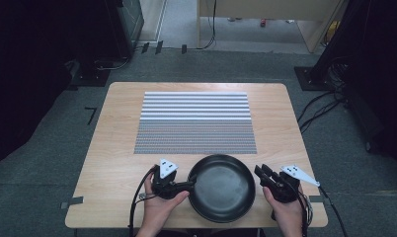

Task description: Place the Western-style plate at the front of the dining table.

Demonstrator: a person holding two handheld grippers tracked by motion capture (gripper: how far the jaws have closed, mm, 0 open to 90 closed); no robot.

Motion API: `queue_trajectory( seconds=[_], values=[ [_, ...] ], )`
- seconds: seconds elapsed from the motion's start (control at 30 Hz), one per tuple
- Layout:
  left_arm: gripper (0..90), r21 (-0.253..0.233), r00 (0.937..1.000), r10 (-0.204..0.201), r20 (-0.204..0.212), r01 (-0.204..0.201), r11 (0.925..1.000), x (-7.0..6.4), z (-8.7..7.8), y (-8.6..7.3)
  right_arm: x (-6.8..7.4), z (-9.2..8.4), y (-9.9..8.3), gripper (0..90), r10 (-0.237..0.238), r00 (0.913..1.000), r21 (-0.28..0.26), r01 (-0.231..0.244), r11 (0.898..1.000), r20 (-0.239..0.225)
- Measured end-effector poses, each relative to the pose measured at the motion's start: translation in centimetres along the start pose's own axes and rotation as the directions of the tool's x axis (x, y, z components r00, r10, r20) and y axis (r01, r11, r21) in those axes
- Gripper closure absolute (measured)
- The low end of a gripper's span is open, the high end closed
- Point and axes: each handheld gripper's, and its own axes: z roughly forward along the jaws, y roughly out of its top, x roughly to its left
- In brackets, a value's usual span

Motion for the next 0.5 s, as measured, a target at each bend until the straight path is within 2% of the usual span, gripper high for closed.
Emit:
queue_trajectory(
  seconds=[0.17, 0.33, 0.5],
  values=[
    [16.7, 0.027, 0.9989, 0.005, 0.046, -0.006, 0.9996, -0.9, 0.7, -0.1, 0.0, 0.0, -0.1, 69.7, 0.016, 0.9995, 0.016, -0.016, 1.000, -0.027],
    [29.1, 0.040, 0.9963, -0.012, 0.086, 0.008, 0.9992, -0.6, 1.0, -0.7, -0.2, 0.1, -0.1, 74.6, 0.033, 0.9988, 0.049, -0.032, 0.998, -0.035],
    [35.5, 0.050, 0.9938, -0.016, 0.110, 0.010, 0.9987, -0.5, 1.3, -1.1, -0.2, 0.2, -0.1, 76.7, 0.047, 0.9978, 0.076, -0.044, 0.996, -0.047]
  ],
)
